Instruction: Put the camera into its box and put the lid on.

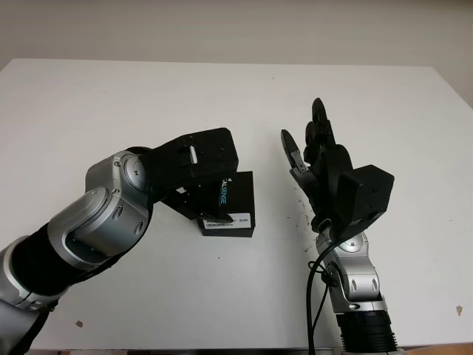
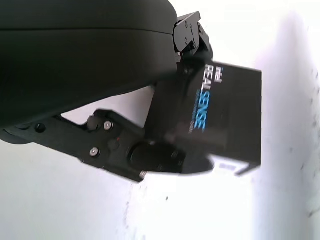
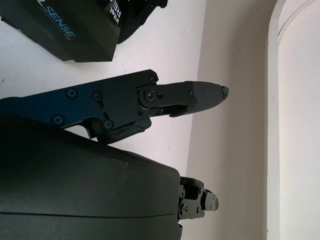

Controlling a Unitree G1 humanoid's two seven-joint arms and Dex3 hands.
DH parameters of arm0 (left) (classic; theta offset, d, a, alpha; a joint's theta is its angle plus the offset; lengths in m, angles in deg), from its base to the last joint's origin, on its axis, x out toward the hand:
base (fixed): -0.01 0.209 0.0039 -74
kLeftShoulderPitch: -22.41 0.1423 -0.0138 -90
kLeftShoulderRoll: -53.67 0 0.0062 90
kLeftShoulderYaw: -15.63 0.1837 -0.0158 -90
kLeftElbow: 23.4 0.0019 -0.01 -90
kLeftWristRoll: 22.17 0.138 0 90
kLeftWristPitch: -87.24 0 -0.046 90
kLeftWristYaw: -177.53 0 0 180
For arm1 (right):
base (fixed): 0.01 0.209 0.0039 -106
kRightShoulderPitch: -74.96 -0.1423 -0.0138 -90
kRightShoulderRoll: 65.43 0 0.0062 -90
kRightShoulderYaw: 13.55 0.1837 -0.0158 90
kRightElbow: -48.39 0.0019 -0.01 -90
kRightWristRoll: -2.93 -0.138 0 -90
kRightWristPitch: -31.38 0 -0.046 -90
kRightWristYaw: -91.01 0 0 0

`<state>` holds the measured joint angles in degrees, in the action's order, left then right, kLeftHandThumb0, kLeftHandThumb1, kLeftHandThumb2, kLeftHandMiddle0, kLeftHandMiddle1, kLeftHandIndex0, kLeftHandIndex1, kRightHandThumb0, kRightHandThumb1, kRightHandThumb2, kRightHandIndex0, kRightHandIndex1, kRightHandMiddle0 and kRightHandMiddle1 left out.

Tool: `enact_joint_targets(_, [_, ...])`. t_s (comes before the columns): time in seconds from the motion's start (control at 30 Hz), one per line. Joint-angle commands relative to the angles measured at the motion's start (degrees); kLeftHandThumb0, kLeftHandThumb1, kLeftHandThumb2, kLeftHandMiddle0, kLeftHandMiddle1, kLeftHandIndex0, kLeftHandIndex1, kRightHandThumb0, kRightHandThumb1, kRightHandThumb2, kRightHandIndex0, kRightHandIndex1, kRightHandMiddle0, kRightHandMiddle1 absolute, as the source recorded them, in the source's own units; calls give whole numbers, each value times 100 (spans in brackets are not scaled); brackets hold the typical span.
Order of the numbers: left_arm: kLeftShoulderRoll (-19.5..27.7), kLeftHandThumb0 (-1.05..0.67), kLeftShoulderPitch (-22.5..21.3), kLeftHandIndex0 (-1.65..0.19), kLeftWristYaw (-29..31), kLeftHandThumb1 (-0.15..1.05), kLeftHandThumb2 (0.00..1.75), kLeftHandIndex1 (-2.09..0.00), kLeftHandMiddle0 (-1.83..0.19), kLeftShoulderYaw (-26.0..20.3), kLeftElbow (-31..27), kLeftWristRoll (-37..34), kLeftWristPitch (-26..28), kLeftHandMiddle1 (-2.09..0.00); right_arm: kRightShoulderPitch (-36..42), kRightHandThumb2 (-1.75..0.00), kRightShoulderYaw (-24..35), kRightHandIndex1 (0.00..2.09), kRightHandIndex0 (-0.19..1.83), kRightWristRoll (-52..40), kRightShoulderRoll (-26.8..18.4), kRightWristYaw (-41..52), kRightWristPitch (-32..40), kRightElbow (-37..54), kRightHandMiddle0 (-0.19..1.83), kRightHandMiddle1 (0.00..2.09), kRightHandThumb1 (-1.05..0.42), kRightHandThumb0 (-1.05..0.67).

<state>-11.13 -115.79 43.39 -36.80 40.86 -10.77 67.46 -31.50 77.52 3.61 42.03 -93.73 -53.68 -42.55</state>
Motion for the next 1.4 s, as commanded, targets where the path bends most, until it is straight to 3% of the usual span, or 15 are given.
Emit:
enact_joint_targets(0.0, [126,-60,-100,19,98,105,39,-25,18,146,-101,-56,-25,-15,19,-24,19,6,-7,-14,8,-6,24,114,-4,6,-105,-57])
enact_joint_targets(0.57, [473,-64,-330,19,365,105,43,-12,19,526,-115,-103,-225,-1,33,-24,12,5,-8,-74,11,14,20,121,-5,5,-105,-57])
enact_joint_targets(0.77, [657,-63,-606,19,780,105,45,0,19,672,-117,-324,40,0,35,-25,20,5,-8,-100,-1,44,17,108,-6,5,-105,-56])
enact_joint_targets(1.07, [1278,-65,-739,19,1234,105,48,0,19,681,-794,-882,279,0,-19,-25,28,5,-9,-82,-32,79,-6,34,-6,5,-105,-57])
enact_joint_targets(1.37, [1772,-68,-781,19,1226,105,45,0,19,653,-1281,-1545,655,0,-62,-25,59,5,-8,-98,-42,126,-118,-24,-6,5,-105,-55])
